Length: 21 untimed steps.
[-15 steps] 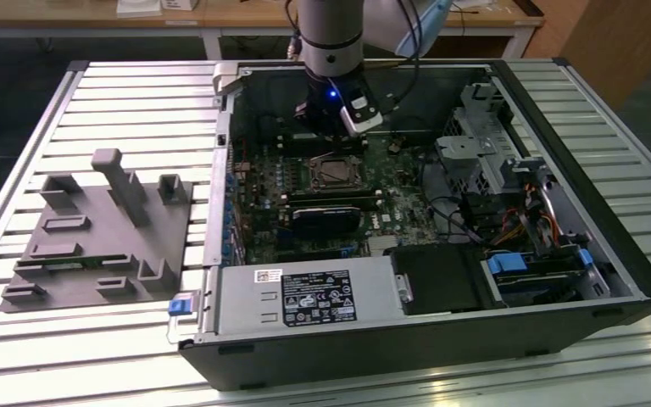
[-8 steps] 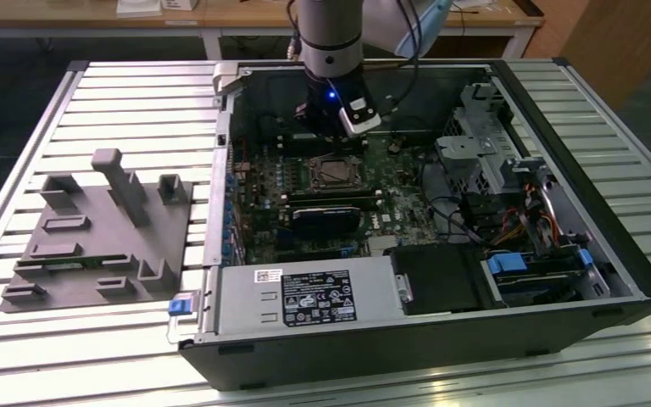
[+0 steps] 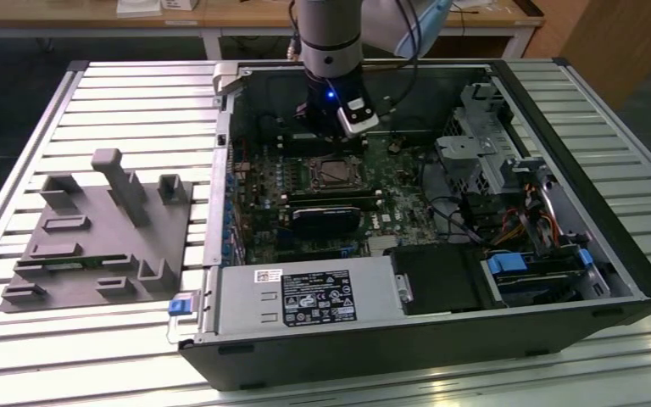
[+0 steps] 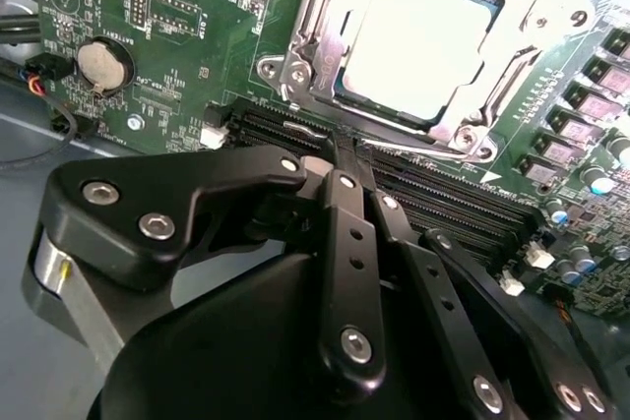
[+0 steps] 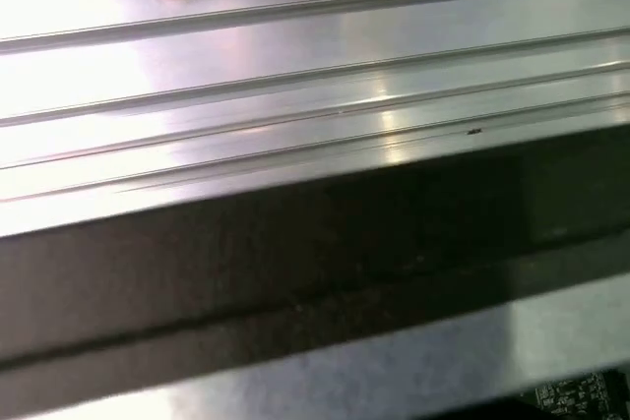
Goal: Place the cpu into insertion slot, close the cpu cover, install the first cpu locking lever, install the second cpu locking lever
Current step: 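Install the first cpu locking lever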
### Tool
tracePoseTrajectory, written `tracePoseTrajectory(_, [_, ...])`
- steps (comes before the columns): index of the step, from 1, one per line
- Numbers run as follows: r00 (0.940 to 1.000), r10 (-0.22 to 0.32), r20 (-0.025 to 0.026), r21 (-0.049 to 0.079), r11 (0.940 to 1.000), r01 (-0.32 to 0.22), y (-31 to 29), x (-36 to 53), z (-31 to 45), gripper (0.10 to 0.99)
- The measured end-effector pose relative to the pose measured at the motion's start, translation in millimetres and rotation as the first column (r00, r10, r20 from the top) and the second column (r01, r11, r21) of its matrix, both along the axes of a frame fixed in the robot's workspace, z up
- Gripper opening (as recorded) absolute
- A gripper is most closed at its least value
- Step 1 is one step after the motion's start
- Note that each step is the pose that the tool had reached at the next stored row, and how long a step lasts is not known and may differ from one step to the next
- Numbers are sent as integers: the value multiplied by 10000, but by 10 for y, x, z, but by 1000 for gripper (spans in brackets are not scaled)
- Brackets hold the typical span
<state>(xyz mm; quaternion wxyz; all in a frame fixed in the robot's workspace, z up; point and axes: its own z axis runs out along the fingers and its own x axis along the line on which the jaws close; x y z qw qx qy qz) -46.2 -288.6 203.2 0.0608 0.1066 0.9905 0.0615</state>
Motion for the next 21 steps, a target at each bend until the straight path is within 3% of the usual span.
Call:
tracePoseTrajectory(13, [9992, -393, 60, -132, 9991, 394, 2, 0, -87, 106])
tracePoseTrajectory(21, [9990, -435, 70, -138, 9990, 436, 6, 2, -76, 106])
